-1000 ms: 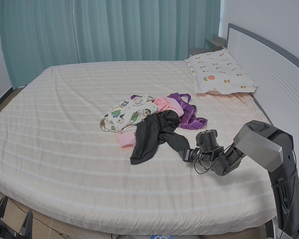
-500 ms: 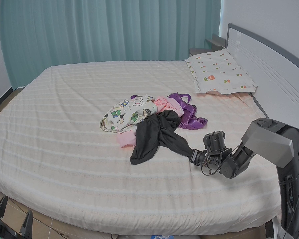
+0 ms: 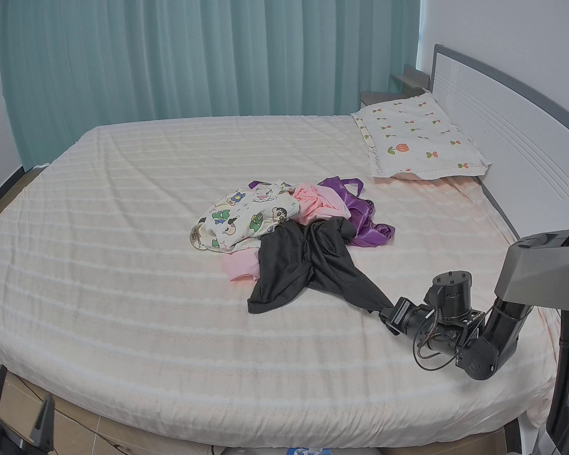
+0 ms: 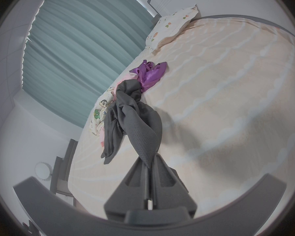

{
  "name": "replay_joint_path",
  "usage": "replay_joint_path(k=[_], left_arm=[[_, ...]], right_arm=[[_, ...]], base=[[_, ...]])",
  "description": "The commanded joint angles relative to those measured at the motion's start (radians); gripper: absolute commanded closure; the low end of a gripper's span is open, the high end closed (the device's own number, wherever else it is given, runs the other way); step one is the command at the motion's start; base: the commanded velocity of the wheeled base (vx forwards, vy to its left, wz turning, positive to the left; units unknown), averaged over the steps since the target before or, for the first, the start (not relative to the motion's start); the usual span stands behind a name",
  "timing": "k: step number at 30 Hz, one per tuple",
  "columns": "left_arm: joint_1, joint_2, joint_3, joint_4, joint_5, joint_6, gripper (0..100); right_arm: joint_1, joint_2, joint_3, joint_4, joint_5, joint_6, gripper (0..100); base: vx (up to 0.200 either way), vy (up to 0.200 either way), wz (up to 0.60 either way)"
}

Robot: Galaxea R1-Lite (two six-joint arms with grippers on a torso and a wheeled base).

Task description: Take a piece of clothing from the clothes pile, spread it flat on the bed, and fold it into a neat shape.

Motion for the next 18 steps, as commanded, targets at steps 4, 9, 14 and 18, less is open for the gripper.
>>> replay_joint_path(k=[4, 9, 14, 18], left_arm=[[-0.039, 0.497, -0.232, -0.061, -0.066, -0.022, 0], [-0.166, 0.776, -0.23, -0.183, -0.097, -0.06, 0], [-0.339, 1.159, -0.239, -0.374, -0.095, -0.273, 0], [-0.359, 1.413, -0.247, -0.532, -0.082, -0.353, 0]], right_arm=[[0.04, 0.049, 0.153, -0.209, 0.031, 0.058, 100], [0.039, 0.052, 0.151, -0.212, 0.037, 0.078, 100], [0.04, 0.053, 0.151, -0.212, 0.04, 0.078, 100], [0.04, 0.053, 0.151, -0.213, 0.04, 0.078, 100]], base=[[0.0, 0.0, 0.0], [0.0, 0.0, 0.0], [0.0, 0.0, 0.0], [0.0, 0.0, 0.0]])
